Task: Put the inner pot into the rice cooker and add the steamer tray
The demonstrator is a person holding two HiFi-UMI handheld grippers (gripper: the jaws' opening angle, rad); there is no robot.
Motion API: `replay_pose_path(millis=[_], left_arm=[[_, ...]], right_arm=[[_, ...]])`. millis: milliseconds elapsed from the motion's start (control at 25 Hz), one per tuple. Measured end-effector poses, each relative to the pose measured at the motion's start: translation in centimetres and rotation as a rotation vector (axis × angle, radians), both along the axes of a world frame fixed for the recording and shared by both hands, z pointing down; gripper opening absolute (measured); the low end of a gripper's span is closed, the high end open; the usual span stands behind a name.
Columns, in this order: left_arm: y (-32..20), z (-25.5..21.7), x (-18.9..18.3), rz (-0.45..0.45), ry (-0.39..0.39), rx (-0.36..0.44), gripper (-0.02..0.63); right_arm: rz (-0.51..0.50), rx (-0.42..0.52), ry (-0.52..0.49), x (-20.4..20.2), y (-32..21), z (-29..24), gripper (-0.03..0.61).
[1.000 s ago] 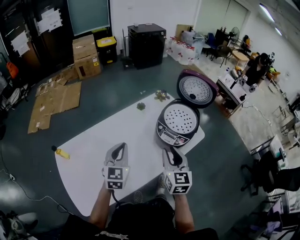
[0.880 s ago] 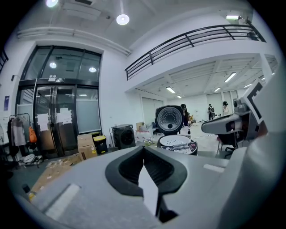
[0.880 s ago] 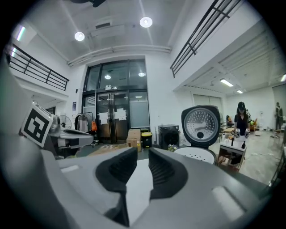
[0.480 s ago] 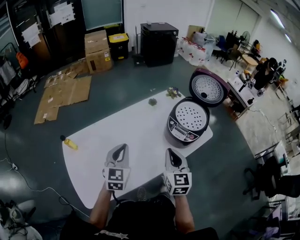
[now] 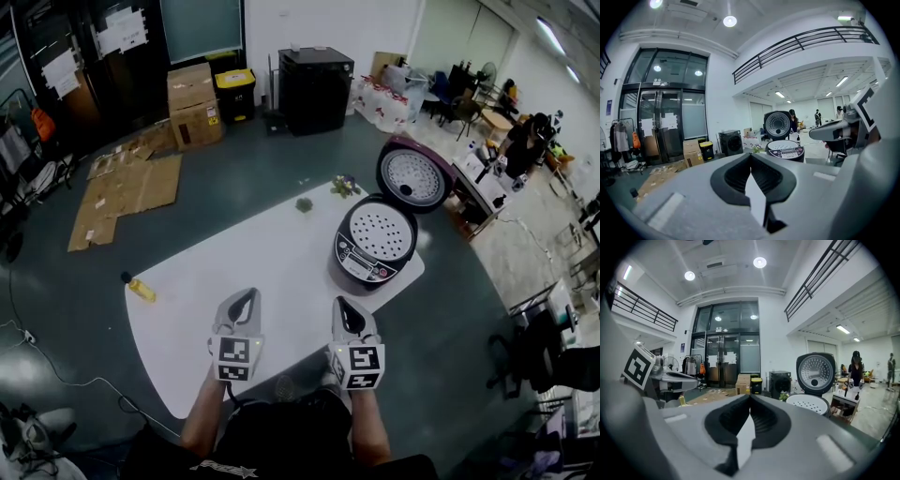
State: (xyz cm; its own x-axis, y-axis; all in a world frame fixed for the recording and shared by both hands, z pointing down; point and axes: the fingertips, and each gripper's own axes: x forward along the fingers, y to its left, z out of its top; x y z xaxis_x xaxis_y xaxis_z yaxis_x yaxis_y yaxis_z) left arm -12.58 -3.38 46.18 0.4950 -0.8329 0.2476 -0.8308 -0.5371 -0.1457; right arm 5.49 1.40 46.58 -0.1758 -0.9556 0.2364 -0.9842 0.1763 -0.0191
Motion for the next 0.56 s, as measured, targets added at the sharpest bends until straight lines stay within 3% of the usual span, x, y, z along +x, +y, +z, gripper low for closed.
replay_pose_path(millis=[560], left_arm=[[-0.41, -0.20, 0.16, -0.001, 0.002, 0.006, 0.011]], right_arm=[[0.011, -0.007, 0.006, 0.79, -0.39, 0.12, 0.006]])
